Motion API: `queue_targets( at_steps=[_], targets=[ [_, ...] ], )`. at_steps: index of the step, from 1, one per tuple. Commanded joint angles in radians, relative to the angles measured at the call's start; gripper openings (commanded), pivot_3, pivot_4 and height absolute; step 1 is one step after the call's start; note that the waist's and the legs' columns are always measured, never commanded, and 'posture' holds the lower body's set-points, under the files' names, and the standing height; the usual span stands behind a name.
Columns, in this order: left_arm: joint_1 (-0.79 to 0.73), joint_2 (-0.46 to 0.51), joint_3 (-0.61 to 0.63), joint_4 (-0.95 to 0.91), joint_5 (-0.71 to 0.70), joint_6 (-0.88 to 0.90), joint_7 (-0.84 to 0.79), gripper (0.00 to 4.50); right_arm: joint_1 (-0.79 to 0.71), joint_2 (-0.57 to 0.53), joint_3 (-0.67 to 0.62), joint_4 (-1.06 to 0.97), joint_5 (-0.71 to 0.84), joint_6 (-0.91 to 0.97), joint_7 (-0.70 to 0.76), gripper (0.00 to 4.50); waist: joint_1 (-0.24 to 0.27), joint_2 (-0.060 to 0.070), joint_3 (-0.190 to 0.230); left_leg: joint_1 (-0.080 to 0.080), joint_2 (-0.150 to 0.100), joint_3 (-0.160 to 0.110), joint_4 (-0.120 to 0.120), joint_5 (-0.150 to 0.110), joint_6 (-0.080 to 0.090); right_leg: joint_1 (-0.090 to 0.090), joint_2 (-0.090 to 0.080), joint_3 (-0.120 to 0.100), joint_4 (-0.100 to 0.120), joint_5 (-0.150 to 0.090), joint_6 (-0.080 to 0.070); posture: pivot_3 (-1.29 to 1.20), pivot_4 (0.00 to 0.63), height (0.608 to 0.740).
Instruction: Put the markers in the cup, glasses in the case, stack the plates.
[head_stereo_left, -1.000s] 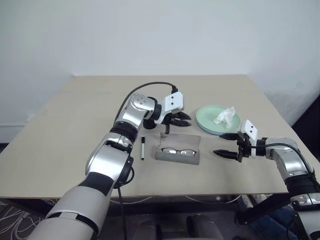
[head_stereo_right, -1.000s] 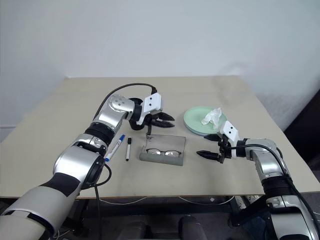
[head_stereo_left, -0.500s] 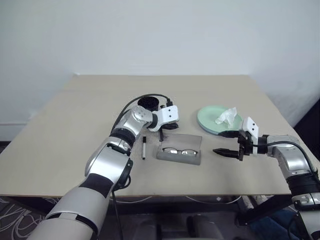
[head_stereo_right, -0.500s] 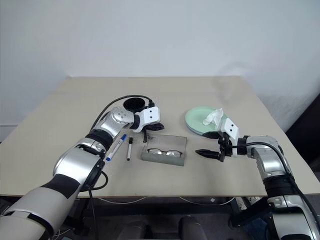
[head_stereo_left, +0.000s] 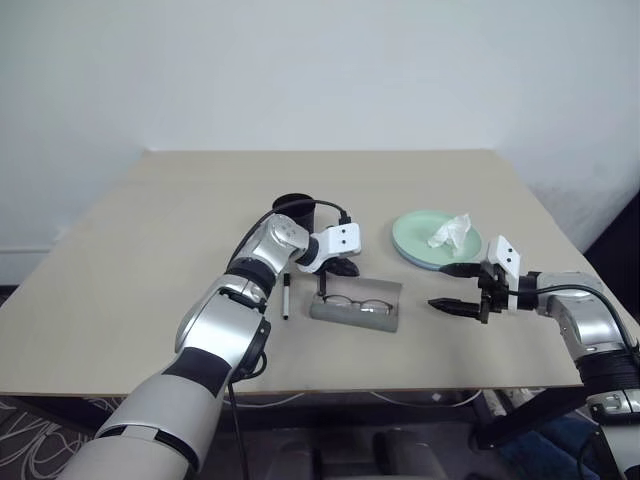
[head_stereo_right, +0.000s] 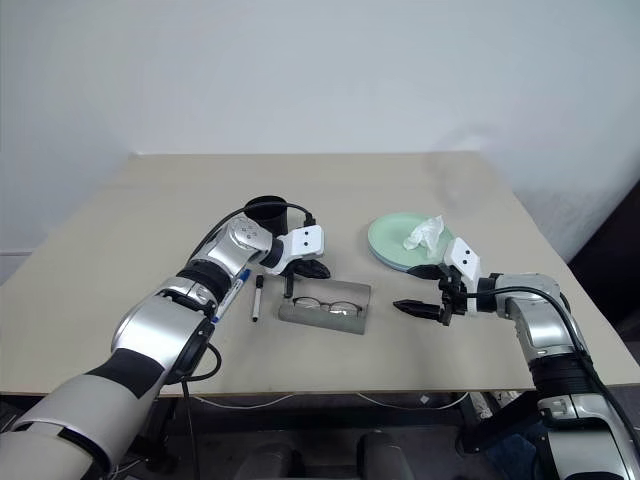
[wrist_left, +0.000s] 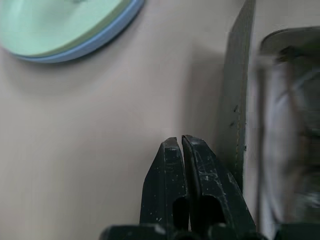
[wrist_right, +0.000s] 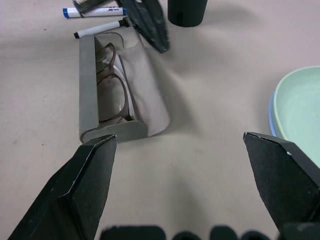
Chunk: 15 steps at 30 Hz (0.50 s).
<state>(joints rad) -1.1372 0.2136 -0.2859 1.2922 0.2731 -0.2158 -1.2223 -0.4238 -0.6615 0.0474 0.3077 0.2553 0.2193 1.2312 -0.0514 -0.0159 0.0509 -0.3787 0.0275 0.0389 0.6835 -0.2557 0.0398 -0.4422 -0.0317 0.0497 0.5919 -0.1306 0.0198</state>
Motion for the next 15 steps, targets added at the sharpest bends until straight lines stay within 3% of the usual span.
queue_targets(
  at_steps=[1,7,15],
  targets=[
    [0.009,0.021,0.031,-0.052,-0.049,0.018,-0.12,0.03,-0.021,-0.011,-0.031,-0.028,0.021,-0.011,-0.001,4.39,0.0,0.0,0.0,0.0,0.0,0.0,0.0,0.0,0.0,0.0,0.0,0.0,0.0,0.0,0.0,0.0,0.0,0.74],
    [0.077,0.05,0.015,-0.136,-0.068,0.032,-0.241,0.03,-0.037,-0.001,-0.022,-0.007,0.016,-0.018,-0.003,4.39,0.0,0.0,0.0,0.0,0.0,0.0,0.0,0.0,0.0,0.0,0.0,0.0,0.0,0.0,0.0,0.0,0.0,0.74],
    [0.155,0.076,0.0,-0.238,-0.066,0.056,-0.217,0.03,-0.054,0.013,-0.011,0.012,0.009,-0.027,-0.002,4.39,0.0,0.0,0.0,0.001,0.0,0.0,0.0,0.0,0.0,0.001,0.0,0.001,0.0,0.0,0.0,0.0,0.0,0.74]
  ],
)
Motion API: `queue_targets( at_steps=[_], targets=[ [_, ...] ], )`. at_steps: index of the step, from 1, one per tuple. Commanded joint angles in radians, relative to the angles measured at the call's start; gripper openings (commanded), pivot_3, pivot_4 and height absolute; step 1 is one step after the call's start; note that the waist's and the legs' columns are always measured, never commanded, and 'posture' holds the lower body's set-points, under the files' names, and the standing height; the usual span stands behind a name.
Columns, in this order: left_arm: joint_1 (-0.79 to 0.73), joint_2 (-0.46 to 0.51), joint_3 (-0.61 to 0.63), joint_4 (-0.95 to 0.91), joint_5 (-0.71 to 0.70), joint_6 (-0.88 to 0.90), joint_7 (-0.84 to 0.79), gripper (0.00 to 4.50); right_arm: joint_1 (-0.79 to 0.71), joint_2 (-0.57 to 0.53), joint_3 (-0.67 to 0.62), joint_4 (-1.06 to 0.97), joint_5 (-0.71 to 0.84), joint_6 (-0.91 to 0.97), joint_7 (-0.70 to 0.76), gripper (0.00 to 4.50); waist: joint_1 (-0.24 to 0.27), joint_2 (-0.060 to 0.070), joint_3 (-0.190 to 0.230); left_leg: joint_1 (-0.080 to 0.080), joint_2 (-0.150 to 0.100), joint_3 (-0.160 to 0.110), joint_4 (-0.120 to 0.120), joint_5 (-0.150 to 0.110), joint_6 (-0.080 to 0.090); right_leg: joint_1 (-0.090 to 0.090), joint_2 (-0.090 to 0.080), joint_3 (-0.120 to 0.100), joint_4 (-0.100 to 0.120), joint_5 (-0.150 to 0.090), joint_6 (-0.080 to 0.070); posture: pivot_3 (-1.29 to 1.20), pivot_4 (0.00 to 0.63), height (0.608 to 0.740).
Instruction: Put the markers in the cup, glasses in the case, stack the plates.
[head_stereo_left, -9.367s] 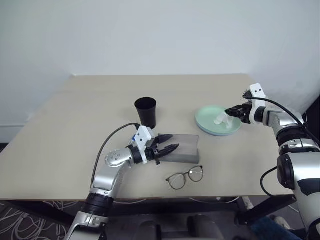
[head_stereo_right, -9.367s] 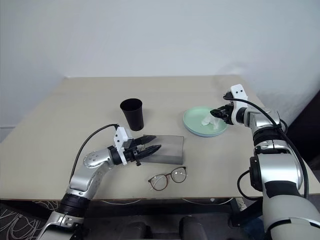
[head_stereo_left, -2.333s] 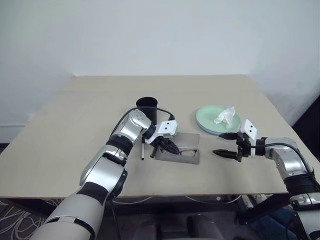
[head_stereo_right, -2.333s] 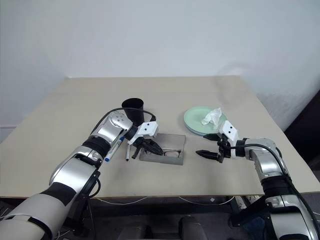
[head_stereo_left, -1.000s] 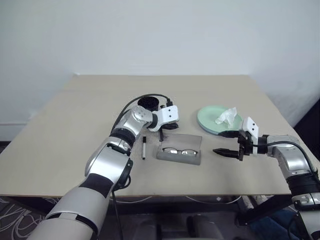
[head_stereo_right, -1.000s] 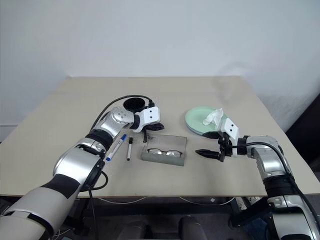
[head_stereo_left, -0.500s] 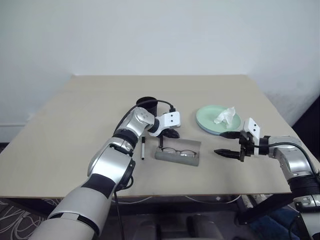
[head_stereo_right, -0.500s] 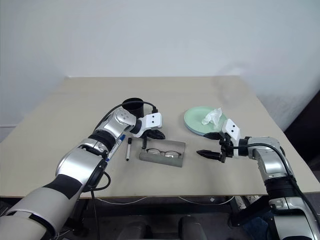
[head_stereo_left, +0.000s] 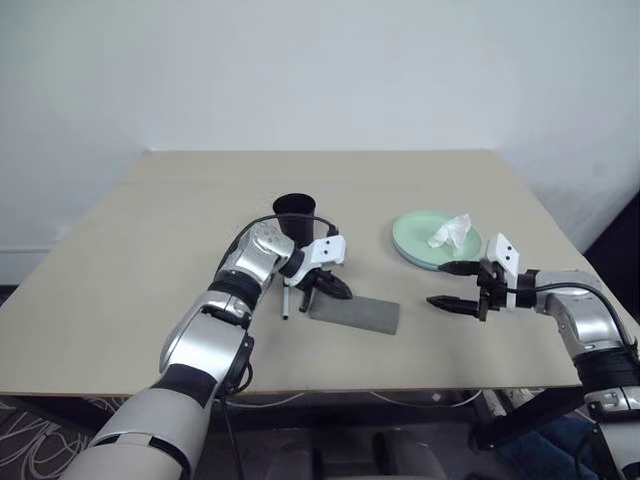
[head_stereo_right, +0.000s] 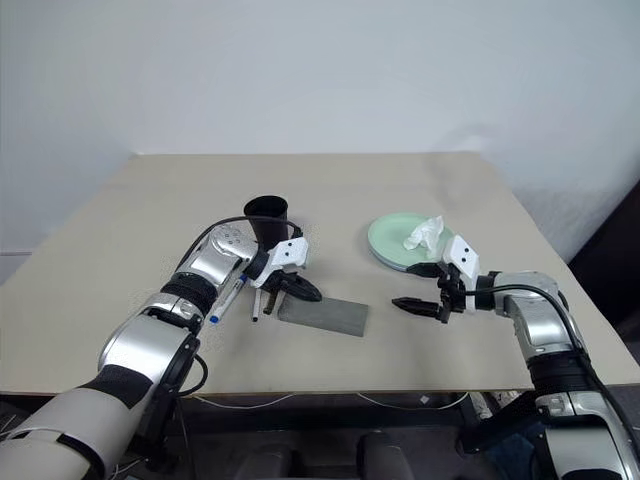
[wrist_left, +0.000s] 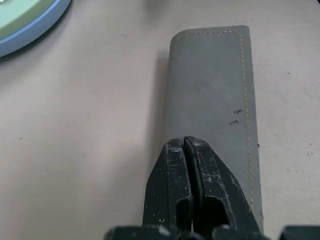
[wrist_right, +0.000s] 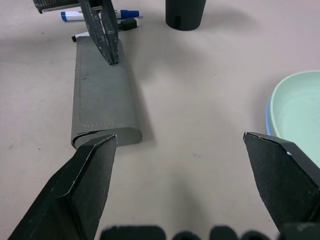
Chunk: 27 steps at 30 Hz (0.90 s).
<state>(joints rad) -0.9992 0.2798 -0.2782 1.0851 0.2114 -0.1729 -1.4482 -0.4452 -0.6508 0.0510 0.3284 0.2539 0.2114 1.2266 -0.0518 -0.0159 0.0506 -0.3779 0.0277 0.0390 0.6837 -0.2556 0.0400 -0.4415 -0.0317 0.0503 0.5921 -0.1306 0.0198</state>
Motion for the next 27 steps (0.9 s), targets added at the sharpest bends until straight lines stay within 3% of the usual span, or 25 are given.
queue_targets(
  at_steps=[1,4,10,12,14,19,22,27],
  targets=[
    [0.021,0.009,0.003,-0.043,-0.017,0.022,0.017,0.03,-0.034,0.003,-0.013,-0.008,0.01,-0.02,0.003,4.39,0.0,0.0,0.0,0.0,0.0,0.0,0.0,0.0,0.0,0.0,0.0,0.0,0.0,0.0,0.0,0.0,0.0,0.74],
    [0.037,0.011,0.039,-0.097,-0.06,0.048,0.045,0.03,-0.034,0.007,-0.011,-0.01,0.01,-0.02,0.002,4.39,0.001,0.0,0.0,0.0,0.0,0.0,0.0,0.0,0.0,0.0,0.0,0.0,0.0,0.0,0.0,0.0,0.0,0.74],
    [0.184,0.057,0.148,-0.415,-0.165,0.209,0.19,0.03,-0.021,0.007,-0.013,-0.027,0.014,-0.018,-0.002,4.39,-0.001,0.0,0.0,-0.001,0.001,0.0,0.0,0.0,0.0,-0.001,0.0,0.0,0.001,0.0,0.0,0.0,0.0,0.74],
    [0.223,0.068,0.173,-0.495,-0.171,0.261,0.274,0.03,-0.016,0.005,-0.014,-0.026,0.014,-0.02,-0.001,4.39,0.0,0.0,0.0,0.0,0.001,0.0,-0.001,0.0,0.0,-0.001,0.0,0.0,0.001,0.0,0.0,0.0,0.0,0.74],
    [0.265,0.061,0.228,-0.591,-0.157,0.35,0.46,0.03,-0.012,0.001,-0.015,-0.024,0.013,-0.023,0.002,4.39,0.001,0.0,0.0,0.0,0.001,0.0,-0.001,0.0,0.0,-0.001,0.0,0.0,0.001,0.0,0.0,0.0,0.0,0.74],
    [0.408,-0.018,0.297,-0.948,-0.147,0.728,0.764,0.03,-0.021,-0.002,-0.014,-0.004,0.01,-0.031,0.008,4.39,0.001,0.0,0.0,0.0,0.001,0.0,0.0,0.0,0.0,0.0,0.0,0.0,0.001,0.001,0.001,0.0,0.0,0.74],
    [0.502,-0.116,0.328,-1.149,-0.13,0.959,0.945,0.55,-0.036,0.005,-0.009,0.017,0.006,-0.039,0.01,4.39,0.002,0.0,0.0,0.001,0.0,0.0,0.0,0.0,0.0,0.0,0.0,0.0,0.0,0.002,0.003,0.0,0.0,0.74],
    [0.545,-0.228,0.369,-1.283,-0.103,1.161,1.165,2.22,-0.045,0.008,-0.002,0.036,0.005,-0.049,0.019,4.39,0.0,0.0,0.0,0.001,0.0,0.0,0.0,0.0,0.0,0.001,0.0,0.0,0.0,0.002,0.003,0.0,0.0,0.74]
  ],
)
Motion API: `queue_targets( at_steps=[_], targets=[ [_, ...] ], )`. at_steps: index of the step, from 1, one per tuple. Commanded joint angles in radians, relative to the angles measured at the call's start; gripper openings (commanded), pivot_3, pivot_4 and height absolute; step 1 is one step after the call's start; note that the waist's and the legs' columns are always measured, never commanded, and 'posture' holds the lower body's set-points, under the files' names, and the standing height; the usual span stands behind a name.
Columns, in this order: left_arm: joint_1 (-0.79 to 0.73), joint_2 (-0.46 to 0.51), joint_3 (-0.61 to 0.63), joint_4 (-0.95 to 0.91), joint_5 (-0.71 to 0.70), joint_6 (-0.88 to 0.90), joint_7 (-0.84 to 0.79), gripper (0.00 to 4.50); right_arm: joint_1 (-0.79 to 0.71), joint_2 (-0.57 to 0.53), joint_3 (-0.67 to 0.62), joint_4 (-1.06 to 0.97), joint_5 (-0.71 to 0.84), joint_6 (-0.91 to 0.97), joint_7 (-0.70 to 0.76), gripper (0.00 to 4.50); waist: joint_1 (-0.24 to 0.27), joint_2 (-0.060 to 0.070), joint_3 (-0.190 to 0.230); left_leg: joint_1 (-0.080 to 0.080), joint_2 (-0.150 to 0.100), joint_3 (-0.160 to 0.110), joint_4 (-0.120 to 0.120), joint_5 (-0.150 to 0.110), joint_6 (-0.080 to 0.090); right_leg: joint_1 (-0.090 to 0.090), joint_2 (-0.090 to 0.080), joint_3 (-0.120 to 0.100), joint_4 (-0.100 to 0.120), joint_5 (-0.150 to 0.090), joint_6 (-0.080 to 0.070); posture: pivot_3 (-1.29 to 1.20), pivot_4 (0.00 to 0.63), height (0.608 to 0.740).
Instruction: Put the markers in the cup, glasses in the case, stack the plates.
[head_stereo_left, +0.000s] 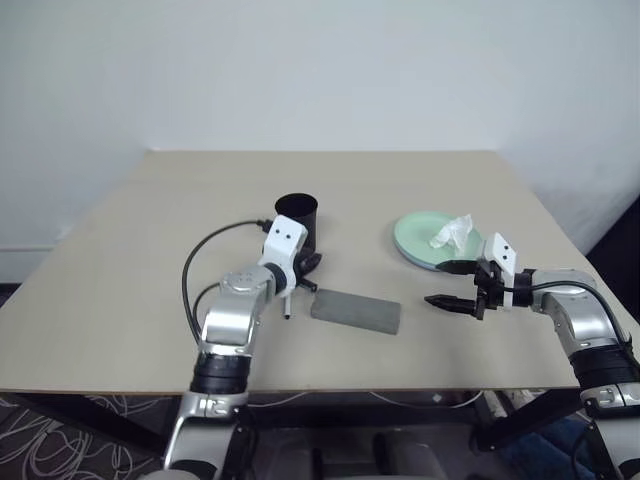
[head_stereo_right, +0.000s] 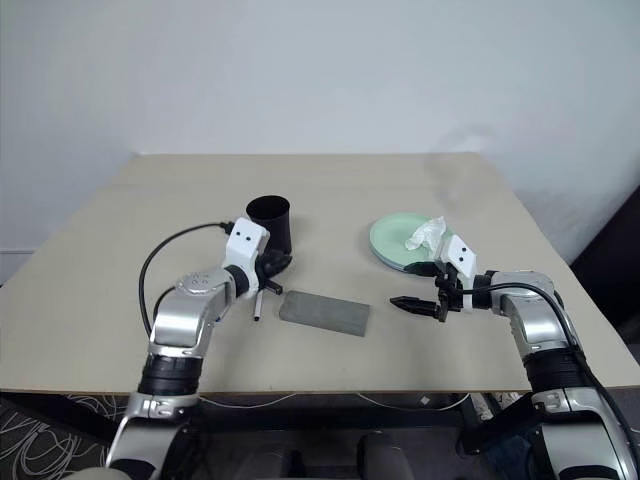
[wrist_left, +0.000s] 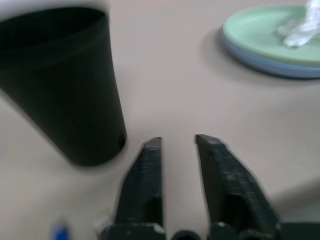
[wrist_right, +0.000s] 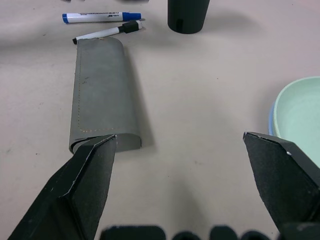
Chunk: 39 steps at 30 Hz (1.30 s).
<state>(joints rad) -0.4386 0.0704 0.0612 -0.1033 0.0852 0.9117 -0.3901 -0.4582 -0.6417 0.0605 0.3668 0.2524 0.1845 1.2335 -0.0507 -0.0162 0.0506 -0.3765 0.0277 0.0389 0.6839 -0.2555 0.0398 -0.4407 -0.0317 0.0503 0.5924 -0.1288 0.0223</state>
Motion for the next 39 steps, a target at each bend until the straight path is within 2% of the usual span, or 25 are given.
queue_targets(
  at_steps=[1,2,10,13,16,17,30,39],
  targets=[
    [-0.015,-0.026,0.029,-0.104,0.025,0.093,0.134,2.53,-0.034,-0.001,-0.01,0.004,0.005,-0.024,0.014,4.39,-0.002,0.0,0.0,0.0,0.0,0.0,0.0,0.0,0.0,0.0,0.0,0.0,0.0,0.0,0.0,0.0,0.0,0.74],
    [-0.017,-0.033,0.033,-0.107,0.025,0.104,0.16,2.83,-0.038,0.001,-0.009,0.01,0.003,-0.026,0.015,4.39,-0.003,0.0,0.0,0.001,0.0,0.0,0.0,0.0,0.0,0.0,0.0,0.0,0.0,0.0,0.0,0.0,0.0,0.74],
    [-0.05,-0.016,0.003,-0.034,0.011,0.155,0.243,2.83,-0.052,0.018,-0.003,0.031,-0.008,-0.035,0.013,4.39,-0.003,0.0,0.0,0.002,0.0,0.0,0.0,0.0,0.0,0.001,0.001,0.0,0.0,0.0,0.0,0.0,0.0,0.74],
    [-0.071,-0.024,0.0,-0.009,-0.001,0.183,0.261,3.34,-0.043,0.021,-0.009,0.025,-0.009,-0.036,0.007,4.39,-0.001,0.0,0.0,0.001,0.0,0.0,0.0,0.0,0.0,0.0,0.001,0.0,-0.001,0.0,0.0,0.0,0.0,0.74],
    [-0.091,-0.019,-0.023,0.028,-0.002,0.19,0.265,4.36,-0.03,0.02,-0.015,0.01,-0.007,-0.031,0.001,4.39,-0.001,0.0,0.0,0.0,-0.001,0.0,0.0,0.0,-0.001,0.0,0.001,0.001,-0.001,0.0,0.0,0.0,0.0,0.74],
    [-0.098,-0.019,-0.029,0.041,-0.003,0.188,0.264,4.44,-0.025,0.018,-0.017,0.006,-0.006,-0.03,-0.001,4.39,-0.001,0.0,0.0,0.0,-0.001,0.0,-0.001,0.0,-0.001,0.0,0.001,0.001,-0.001,0.0,0.0,0.0,0.0,0.74],
    [-0.136,-0.024,-0.064,0.134,-0.017,0.199,0.302,4.44,-0.01,0.016,-0.027,0.004,-0.007,-0.035,-0.027,4.39,-0.003,0.0,0.0,0.001,-0.001,0.0,-0.001,0.0,-0.001,0.0,0.001,0.001,-0.001,0.0,0.0,0.0,0.0,0.74],
    [-0.145,-0.028,-0.077,0.118,-0.011,0.213,0.354,4.44,-0.02,0.019,-0.02,0.018,-0.012,-0.046,-0.033,4.39,-0.003,0.0,0.0,0.0,-0.001,0.0,-0.002,0.0,-0.001,0.0,0.001,0.001,-0.002,0.0,0.0,0.0,0.0,0.74]
  ],
)
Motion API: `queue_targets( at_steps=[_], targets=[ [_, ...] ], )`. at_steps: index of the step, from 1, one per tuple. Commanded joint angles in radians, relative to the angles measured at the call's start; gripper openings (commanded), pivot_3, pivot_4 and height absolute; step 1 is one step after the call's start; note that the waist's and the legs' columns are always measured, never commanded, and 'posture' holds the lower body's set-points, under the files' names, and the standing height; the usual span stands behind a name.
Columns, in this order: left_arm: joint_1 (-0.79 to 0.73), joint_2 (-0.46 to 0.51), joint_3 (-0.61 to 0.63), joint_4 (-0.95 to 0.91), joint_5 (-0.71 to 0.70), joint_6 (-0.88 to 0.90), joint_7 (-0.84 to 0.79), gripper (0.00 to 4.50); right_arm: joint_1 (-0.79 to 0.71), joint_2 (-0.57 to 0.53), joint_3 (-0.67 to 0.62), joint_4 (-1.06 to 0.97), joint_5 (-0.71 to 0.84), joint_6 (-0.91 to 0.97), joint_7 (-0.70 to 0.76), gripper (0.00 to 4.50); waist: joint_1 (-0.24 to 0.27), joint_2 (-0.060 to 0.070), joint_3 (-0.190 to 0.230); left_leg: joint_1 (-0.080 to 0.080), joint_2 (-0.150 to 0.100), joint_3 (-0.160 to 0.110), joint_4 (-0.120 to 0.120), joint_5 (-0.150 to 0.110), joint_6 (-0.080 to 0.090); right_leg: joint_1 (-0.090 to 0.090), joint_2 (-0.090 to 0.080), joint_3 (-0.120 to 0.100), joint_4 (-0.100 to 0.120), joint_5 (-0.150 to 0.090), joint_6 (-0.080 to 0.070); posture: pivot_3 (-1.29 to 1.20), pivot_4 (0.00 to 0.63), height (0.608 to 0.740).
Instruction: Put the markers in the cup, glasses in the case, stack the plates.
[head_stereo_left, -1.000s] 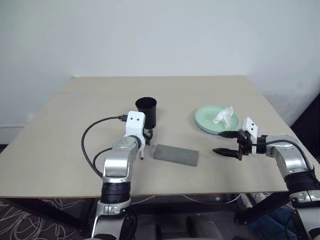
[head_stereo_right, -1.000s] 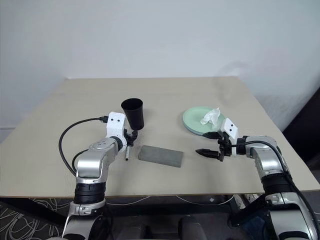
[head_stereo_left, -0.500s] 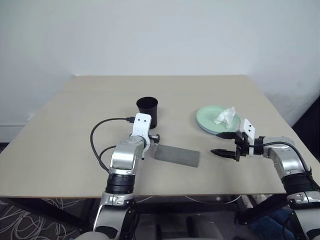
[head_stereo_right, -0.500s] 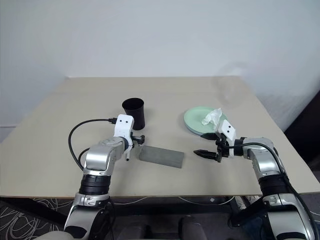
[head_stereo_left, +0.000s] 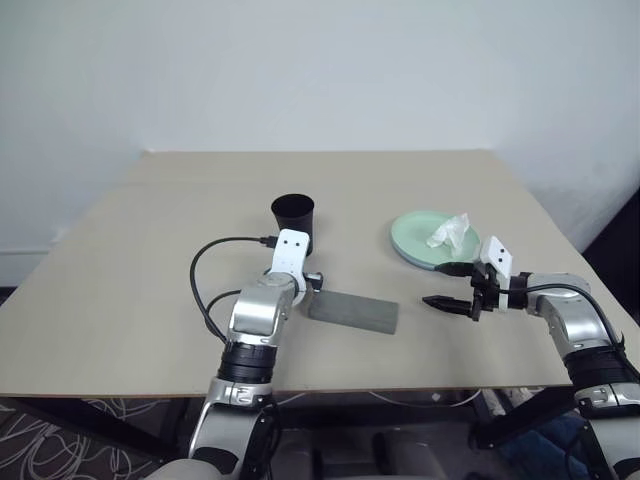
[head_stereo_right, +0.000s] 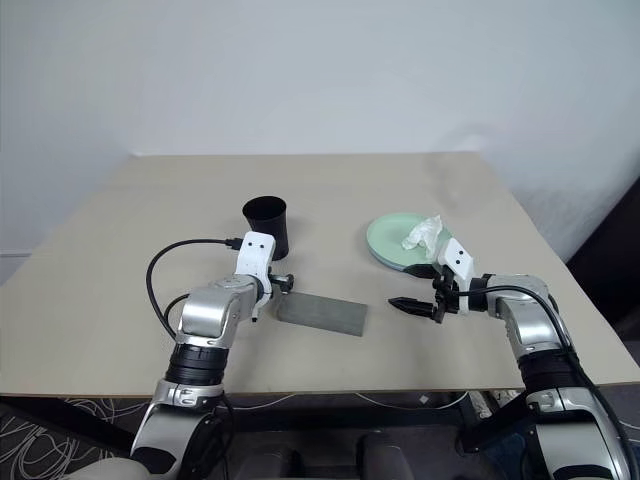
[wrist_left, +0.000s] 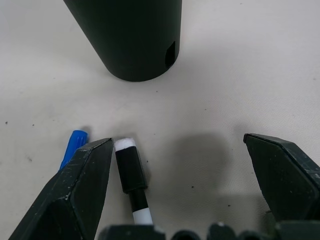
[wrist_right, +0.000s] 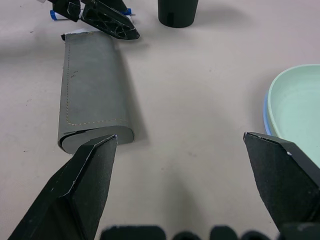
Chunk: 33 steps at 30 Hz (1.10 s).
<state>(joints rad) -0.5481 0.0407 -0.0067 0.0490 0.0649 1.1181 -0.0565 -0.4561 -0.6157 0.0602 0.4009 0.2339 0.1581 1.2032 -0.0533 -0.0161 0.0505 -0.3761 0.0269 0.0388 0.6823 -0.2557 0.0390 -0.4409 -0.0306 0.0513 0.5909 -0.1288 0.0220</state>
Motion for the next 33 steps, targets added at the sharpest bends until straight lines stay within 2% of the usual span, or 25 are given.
queue_targets(
  at_steps=[1,10,17,20,30,31,33],
  targets=[
    [-0.036,0.004,-0.012,-0.035,0.01,0.009,0.023,4.44,-0.023,-0.006,-0.02,-0.014,0.006,-0.021,-0.003,4.39,0.0,0.0,0.0,0.0,0.0,0.0,0.0,0.0,0.0,0.0,0.0,0.0,0.0,0.0,0.0,0.0,0.0,0.74],
    [-0.052,-0.022,0.03,-0.035,0.012,0.118,0.094,4.44,-0.035,-0.004,-0.016,0.003,0.001,-0.031,-0.001,4.39,0.0,0.0,0.0,0.0,0.0,0.0,0.0,0.0,0.0,0.0,0.0,0.0,0.0,0.0,0.0,0.0,0.0,0.74],
    [-0.059,-0.082,0.108,-0.037,-0.013,0.182,0.127,4.44,-0.035,-0.005,-0.015,0.001,0.002,-0.031,0.001,4.39,0.0,0.0,0.0,0.0,0.0,0.0,0.0,0.0,0.0,0.0,0.0,0.0,0.0,0.0,0.0,0.0,0.0,0.74],
    [-0.059,-0.091,0.119,-0.034,-0.016,0.184,0.133,3.82,-0.035,-0.006,-0.014,0.001,0.002,-0.03,0.002,4.39,0.0,0.0,0.0,0.0,0.0,0.0,0.0,0.0,0.0,0.0,0.0,0.0,0.0,0.0,0.0,0.0,0.0,0.74],
    [-0.056,-0.073,0.105,-0.02,-0.023,0.15,0.131,0.29,-0.033,-0.01,-0.016,0.004,0.0,-0.032,0.002,4.39,0.0,0.0,0.0,0.0,0.0,0.0,-0.001,0.0,0.0,0.0,0.0,0.0,0.0,0.0,0.0,0.0,0.0,0.74],
    [-0.056,-0.071,0.103,-0.018,-0.024,0.147,0.13,0.1,-0.033,-0.01,-0.017,0.003,0.0,-0.032,0.002,4.39,0.0,0.0,0.0,0.0,0.0,0.0,0.0,0.0,0.0,0.0,0.0,0.0,0.0,0.0,0.0,0.0,0.0,0.74],
    [-0.056,-0.068,0.1,-0.018,-0.028,0.138,0.125,0.11,-0.033,-0.01,-0.017,0.002,0.0,-0.032,0.001,4.39,0.0,0.0,0.0,0.0,0.0,0.0,0.0,0.0,0.0,0.0,0.0,0.0,0.0,0.0,0.0,0.0,0.0,0.74]
  ],
)
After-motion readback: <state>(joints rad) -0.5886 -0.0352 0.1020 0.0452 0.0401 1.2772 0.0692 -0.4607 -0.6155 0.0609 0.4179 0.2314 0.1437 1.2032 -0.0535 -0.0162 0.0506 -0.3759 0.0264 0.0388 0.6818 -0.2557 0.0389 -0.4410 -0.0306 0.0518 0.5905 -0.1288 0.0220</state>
